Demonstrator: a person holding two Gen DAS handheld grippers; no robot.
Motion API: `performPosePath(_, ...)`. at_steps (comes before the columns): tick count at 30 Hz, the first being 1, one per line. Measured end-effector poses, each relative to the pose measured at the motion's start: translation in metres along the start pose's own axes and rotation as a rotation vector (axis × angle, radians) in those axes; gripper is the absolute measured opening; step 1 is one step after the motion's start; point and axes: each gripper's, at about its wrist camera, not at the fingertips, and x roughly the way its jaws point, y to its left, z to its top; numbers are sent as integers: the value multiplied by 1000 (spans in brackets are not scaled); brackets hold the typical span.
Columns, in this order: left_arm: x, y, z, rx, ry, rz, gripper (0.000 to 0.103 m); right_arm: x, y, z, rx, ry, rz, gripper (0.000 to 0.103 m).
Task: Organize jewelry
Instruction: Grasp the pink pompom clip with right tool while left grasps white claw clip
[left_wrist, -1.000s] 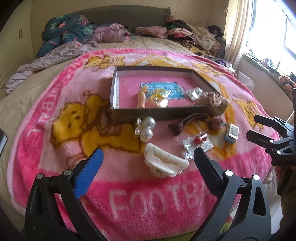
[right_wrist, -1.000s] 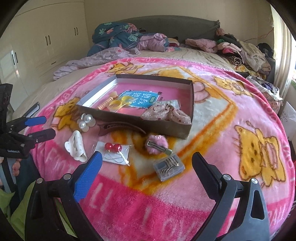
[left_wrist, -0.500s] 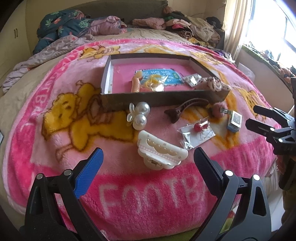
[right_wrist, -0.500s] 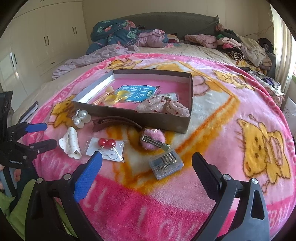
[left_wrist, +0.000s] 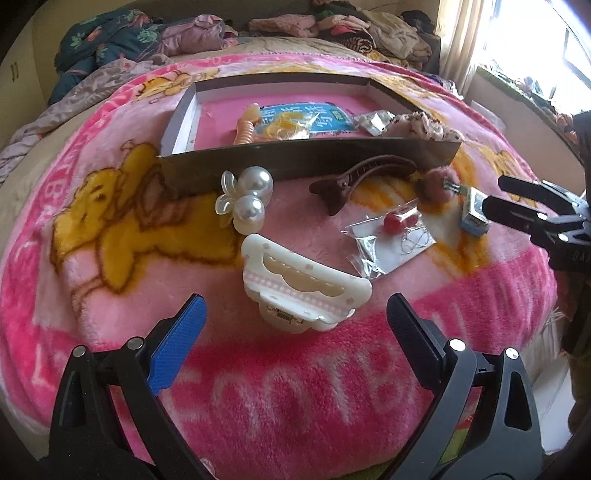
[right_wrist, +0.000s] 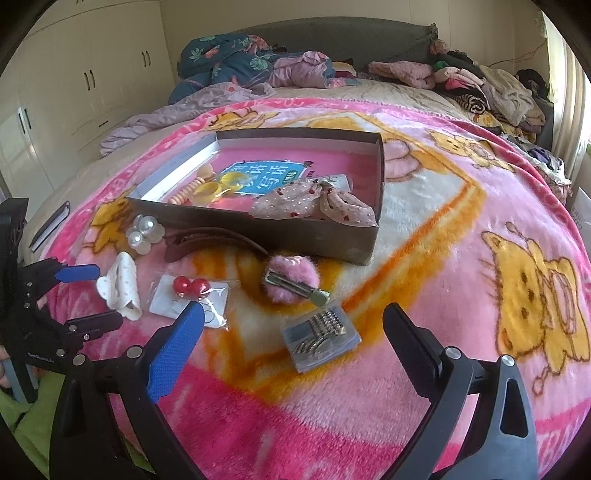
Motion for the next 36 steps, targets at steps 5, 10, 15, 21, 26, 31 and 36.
performPosePath(5,10,3,4,-7,6,4,89,12,-2,3,-13,26,1,93)
performPosePath(10,14,5,7,-22,-6,-13,89,26,-2,10,-35,45,-1,82)
performPosePath(15,17,6,7,-22,-16,-24,89,40,0,20,-77,61,-1,69)
performPosePath(21,20,8,10,-28,-14,-34,81,64,4,23,-122,108,-18,38)
performPosePath(26,18,13,9,-47,-19,-54,68,60,15,20,-160,83,-27,35)
performPosePath(31,14,17,6,-59,-22,-72,64,46,23,20,-161,51,-5,35)
performPosePath(36,8,25,3,-82,-27,-79,64,32,34,21,-162,29,14,35)
